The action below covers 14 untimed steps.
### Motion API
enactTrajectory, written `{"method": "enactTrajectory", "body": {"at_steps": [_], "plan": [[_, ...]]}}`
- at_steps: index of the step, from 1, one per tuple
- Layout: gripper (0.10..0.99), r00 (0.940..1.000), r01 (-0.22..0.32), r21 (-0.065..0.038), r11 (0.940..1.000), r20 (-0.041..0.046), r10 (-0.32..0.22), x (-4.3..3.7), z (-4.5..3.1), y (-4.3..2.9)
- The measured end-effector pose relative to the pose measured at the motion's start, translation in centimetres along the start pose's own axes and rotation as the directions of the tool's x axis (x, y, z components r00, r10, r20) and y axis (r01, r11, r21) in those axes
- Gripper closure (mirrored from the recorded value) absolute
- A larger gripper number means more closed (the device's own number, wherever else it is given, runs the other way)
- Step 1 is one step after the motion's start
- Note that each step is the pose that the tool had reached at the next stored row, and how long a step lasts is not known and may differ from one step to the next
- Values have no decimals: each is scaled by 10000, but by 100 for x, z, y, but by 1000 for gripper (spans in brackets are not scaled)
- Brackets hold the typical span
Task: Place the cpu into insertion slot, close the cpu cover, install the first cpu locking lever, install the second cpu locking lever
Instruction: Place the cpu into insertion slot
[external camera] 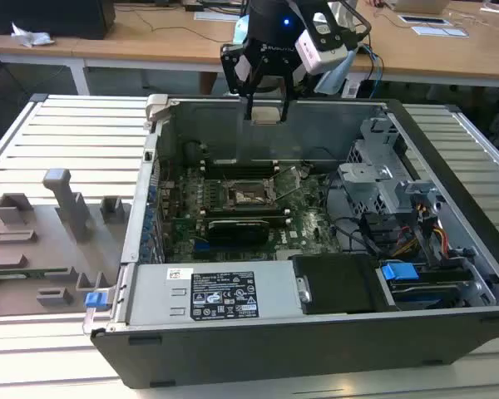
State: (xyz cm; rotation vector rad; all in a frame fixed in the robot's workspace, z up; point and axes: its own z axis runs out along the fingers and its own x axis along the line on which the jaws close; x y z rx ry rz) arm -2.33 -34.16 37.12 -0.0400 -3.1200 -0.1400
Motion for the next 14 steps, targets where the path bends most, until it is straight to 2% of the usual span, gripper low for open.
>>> {"method": "enactTrajectory", "body": {"at_steps": [7,10,14], "plan": [[545,10000,0,17,10000,1,0,-2,97,-9],[545,10000,0,21,10000,0,0,-3,173,-15],[545,10000,0,21,10000,0,0,-4,202,-18]]}}
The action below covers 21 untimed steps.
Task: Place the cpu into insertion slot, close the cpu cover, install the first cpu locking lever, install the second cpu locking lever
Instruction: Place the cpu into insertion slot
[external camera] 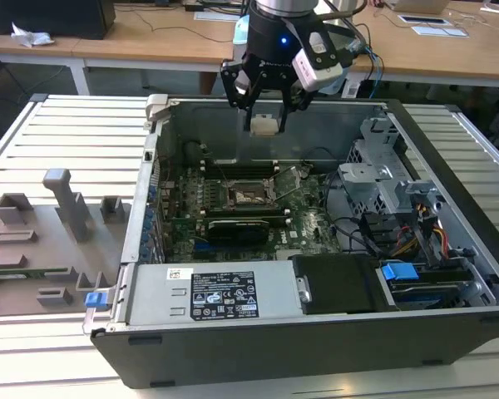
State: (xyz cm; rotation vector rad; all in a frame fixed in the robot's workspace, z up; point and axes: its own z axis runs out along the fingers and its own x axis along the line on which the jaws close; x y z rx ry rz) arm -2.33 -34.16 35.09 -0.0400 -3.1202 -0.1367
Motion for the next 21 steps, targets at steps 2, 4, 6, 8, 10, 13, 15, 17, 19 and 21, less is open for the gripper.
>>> {"method": "enactTrajectory", "body": {"at_steps": [2,4,6,8,10,13,15,17,19,21], "plan": [[545,10000,0,1,10000,0,0,0,16,-1],[545,10000,0,0,10000,0,0,-1,46,-4],[545,10000,0,1,10000,0,0,-2,90,-8],[545,10000,0,0,10000,0,0,-2,111,-10],[545,10000,0,1,10000,0,0,-2,127,-11],[545,10000,0,1,10000,-1,0,-3,174,-15],[545,10000,0,1,10000,-1,0,-4,196,-17],[545,10000,0,1,10000,0,0,-4,212,-19],[545,10000,0,0,10000,0,0,-5,248,-22],[545,10000,0,1,10000,0,0,-6,287,-25]]}}
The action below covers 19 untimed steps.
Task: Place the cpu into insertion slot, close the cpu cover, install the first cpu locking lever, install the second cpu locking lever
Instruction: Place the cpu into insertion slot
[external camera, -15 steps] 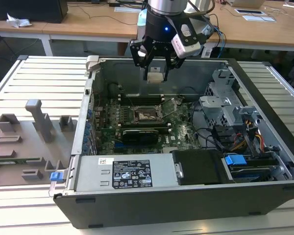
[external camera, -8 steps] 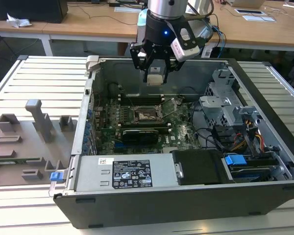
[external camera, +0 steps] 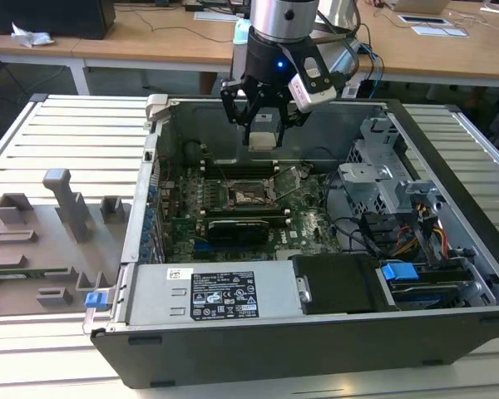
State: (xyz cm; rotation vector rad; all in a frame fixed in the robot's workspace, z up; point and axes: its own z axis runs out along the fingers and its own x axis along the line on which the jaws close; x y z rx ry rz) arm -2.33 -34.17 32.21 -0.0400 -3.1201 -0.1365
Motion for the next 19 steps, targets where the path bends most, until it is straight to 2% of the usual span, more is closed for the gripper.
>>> {"method": "enactTrajectory", "body": {"at_steps": [14,19], "plan": [[545,10000,0,0,10000,0,0,-3,161,-14],[545,10000,-2,2,10000,0,2,-4,259,-13]]}}
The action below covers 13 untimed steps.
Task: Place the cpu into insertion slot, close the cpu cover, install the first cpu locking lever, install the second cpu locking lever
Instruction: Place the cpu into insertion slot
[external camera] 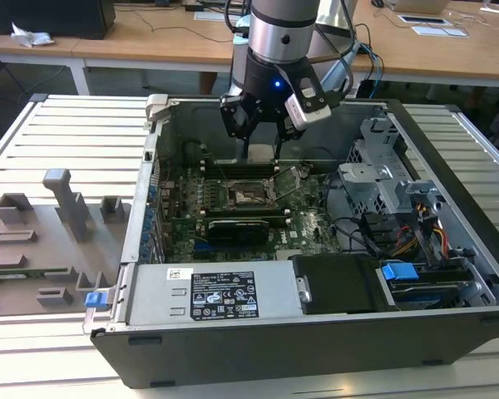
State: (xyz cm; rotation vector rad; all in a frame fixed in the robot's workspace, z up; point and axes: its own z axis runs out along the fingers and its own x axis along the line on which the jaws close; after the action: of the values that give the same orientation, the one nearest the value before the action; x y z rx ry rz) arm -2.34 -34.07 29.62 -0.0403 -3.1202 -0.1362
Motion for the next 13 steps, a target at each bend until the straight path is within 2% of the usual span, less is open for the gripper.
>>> {"method": "enactTrajectory", "body": {"at_steps": [6,10,13], "plan": [[545,10000,0,92,10000,3,0,0,100,31],[545,10000,-1,215,9998,5,1,2,128,76],[545,10000,-1,248,9997,7,0,24,146,92]]}}
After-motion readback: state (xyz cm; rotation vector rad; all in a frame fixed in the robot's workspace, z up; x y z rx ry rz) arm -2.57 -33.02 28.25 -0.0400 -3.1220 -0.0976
